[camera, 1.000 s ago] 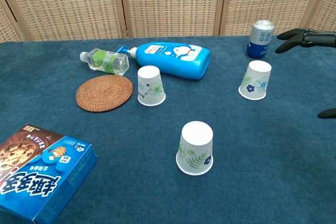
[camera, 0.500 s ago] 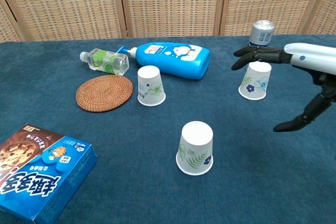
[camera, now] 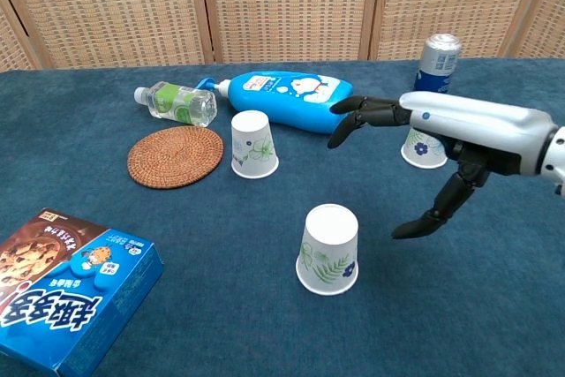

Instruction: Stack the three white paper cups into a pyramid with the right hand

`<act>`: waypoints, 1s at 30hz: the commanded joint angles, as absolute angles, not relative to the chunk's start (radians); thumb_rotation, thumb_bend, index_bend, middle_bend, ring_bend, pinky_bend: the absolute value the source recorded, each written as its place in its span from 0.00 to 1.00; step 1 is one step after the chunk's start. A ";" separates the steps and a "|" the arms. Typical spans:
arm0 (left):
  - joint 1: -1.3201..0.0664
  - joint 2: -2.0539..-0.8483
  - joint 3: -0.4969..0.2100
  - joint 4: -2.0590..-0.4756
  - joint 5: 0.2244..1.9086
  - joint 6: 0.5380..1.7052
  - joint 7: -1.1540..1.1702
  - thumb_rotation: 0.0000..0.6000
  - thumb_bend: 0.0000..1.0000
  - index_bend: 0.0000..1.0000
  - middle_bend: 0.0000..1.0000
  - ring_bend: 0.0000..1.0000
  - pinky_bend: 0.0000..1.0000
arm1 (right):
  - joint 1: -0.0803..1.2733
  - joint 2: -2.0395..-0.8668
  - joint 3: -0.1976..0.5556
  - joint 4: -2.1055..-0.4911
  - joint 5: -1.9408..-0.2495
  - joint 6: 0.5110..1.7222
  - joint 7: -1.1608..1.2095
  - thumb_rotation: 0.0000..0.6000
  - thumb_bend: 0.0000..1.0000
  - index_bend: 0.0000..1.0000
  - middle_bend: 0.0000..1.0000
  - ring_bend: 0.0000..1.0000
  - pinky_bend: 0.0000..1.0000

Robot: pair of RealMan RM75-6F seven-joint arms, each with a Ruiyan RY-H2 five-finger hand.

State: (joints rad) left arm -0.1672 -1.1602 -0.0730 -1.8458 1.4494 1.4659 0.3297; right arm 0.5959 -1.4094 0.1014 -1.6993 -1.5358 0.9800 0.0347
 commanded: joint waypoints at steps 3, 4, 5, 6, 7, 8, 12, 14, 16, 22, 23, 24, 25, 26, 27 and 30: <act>-0.167 -1.154 -0.074 -1.848 1.451 1.465 0.319 1.00 0.23 0.02 0.00 0.00 0.08 | 0.611 -1.444 0.096 -1.681 -1.513 0.963 0.019 1.00 0.16 0.26 0.00 0.00 0.07; -0.167 -1.153 -0.074 -1.848 1.452 1.466 0.316 1.00 0.23 0.02 0.00 0.00 0.08 | 0.613 -1.451 0.096 -1.678 -1.510 0.961 0.017 1.00 0.16 0.26 0.00 0.00 0.07; -0.166 -1.152 -0.074 -1.848 1.452 1.468 0.314 1.00 0.23 0.02 0.00 0.00 0.08 | 0.616 -1.457 0.095 -1.675 -1.507 0.958 0.015 1.00 0.16 0.26 0.00 0.00 0.07; -0.165 -1.150 -0.075 -1.848 1.452 1.469 0.310 1.00 0.23 0.02 0.00 0.00 0.08 | 0.620 -1.465 0.094 -1.671 -1.503 0.954 0.012 1.00 0.16 0.26 0.00 0.00 0.07; -0.164 -1.147 -0.076 -1.849 1.451 1.469 0.305 1.00 0.23 0.02 0.00 0.00 0.08 | 0.625 -1.473 0.094 -1.665 -1.498 0.948 0.010 1.00 0.16 0.26 0.00 0.00 0.07; -0.164 -1.145 -0.076 -1.850 1.451 1.470 0.302 1.00 0.23 0.02 0.00 0.00 0.08 | 0.628 -1.478 0.094 -1.661 -1.494 0.944 0.008 1.00 0.16 0.26 0.00 0.00 0.07; -0.162 -1.140 -0.078 -1.850 1.451 1.473 0.292 1.00 0.23 0.02 0.00 0.00 0.08 | 0.636 -1.495 0.092 -1.644 -1.477 0.935 0.004 1.00 0.16 0.26 0.00 0.00 0.07; -0.162 -1.139 -0.078 -1.849 1.452 1.473 0.290 1.00 0.23 0.02 0.00 0.00 0.08 | 0.637 -1.502 0.088 -1.635 -1.472 0.933 0.006 1.00 0.16 0.27 0.00 0.00 0.07; -0.162 -1.139 -0.077 -1.849 1.452 1.472 0.291 1.00 0.23 0.02 0.00 0.00 0.08 | 0.638 -1.512 0.085 -1.623 -1.467 0.932 0.014 1.00 0.16 0.27 0.00 0.00 0.07; -0.163 -1.140 -0.074 -1.850 1.456 1.469 0.294 1.00 0.23 0.03 0.00 0.00 0.08 | 0.645 -1.534 0.083 -1.584 -1.448 0.918 0.038 1.00 0.16 0.28 0.00 0.00 0.07; -0.163 -1.140 -0.074 -1.851 1.456 1.469 0.295 1.00 0.23 0.03 0.00 0.00 0.08 | 0.646 -1.536 0.083 -1.580 -1.446 0.916 0.040 1.00 0.16 0.28 0.00 0.00 0.07; -0.163 -1.141 -0.074 -1.851 1.457 1.469 0.296 1.00 0.23 0.03 0.00 0.00 0.08 | 0.647 -1.539 0.083 -1.573 -1.444 0.914 0.042 1.00 0.16 0.29 0.00 0.00 0.07; -0.163 -1.141 -0.074 -1.851 1.457 1.470 0.296 1.00 0.23 0.03 0.00 0.00 0.08 | 0.648 -1.541 0.083 -1.569 -1.442 0.913 0.043 1.00 0.16 0.29 0.00 0.00 0.07; -0.163 -1.141 -0.074 -1.851 1.457 1.470 0.296 1.00 0.23 0.03 0.00 0.00 0.08 | 0.649 -1.545 0.084 -1.563 -1.439 0.912 0.044 1.00 0.16 0.29 0.00 0.00 0.07; -0.163 -1.141 -0.074 -1.851 1.456 1.470 0.296 1.00 0.23 0.03 0.00 0.00 0.08 | 0.651 -1.548 0.084 -1.558 -1.436 0.910 0.045 1.00 0.16 0.29 0.00 0.00 0.07; -0.163 -1.140 -0.077 -1.849 1.451 1.469 0.293 1.00 0.23 0.03 0.00 0.00 0.08 | 0.654 -1.561 0.083 -1.541 -1.431 0.907 0.051 1.00 0.16 0.32 0.00 0.00 0.07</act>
State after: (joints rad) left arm -0.1631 -1.1404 -0.0769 -1.8498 1.4513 1.4691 0.2932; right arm 0.6529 -1.5565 0.0837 -1.5463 -1.4322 0.9072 0.0493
